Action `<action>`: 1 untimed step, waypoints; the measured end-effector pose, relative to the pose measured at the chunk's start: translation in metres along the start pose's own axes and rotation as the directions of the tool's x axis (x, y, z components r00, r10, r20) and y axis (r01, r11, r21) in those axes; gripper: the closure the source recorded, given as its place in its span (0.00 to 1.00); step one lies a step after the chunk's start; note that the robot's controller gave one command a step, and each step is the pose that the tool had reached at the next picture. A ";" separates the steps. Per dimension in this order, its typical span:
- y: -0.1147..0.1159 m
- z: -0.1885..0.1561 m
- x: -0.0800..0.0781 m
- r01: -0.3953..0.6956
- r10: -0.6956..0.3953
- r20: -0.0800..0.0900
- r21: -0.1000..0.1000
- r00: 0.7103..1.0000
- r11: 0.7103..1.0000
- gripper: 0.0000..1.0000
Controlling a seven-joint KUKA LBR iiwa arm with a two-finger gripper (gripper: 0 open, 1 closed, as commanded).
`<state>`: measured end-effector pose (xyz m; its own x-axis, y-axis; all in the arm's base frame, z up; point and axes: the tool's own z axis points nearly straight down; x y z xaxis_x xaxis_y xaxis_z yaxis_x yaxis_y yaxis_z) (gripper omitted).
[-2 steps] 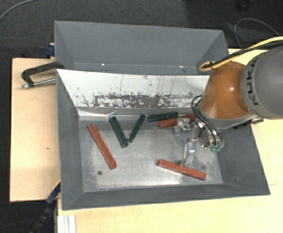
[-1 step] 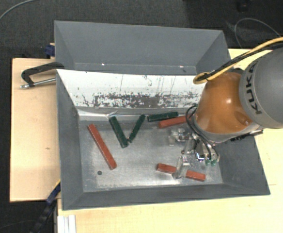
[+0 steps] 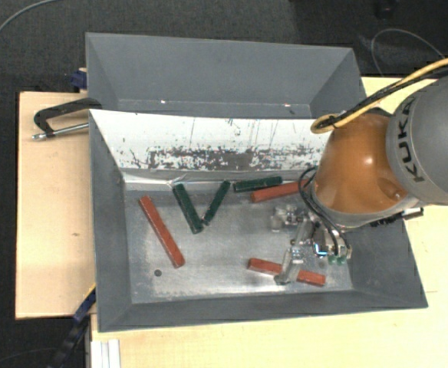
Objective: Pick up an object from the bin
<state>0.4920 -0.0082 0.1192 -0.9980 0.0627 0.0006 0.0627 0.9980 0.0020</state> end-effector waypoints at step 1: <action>0.015 0.051 0.002 0.097 -0.097 -0.004 0.000 0.995 0.995 0.00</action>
Offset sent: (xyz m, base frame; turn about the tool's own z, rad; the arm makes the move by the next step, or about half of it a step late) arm -0.0009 0.0143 -0.0492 -0.0962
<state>0.4905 0.0072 0.0683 -0.9994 -0.0341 0.0046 -0.0340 0.9994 0.0016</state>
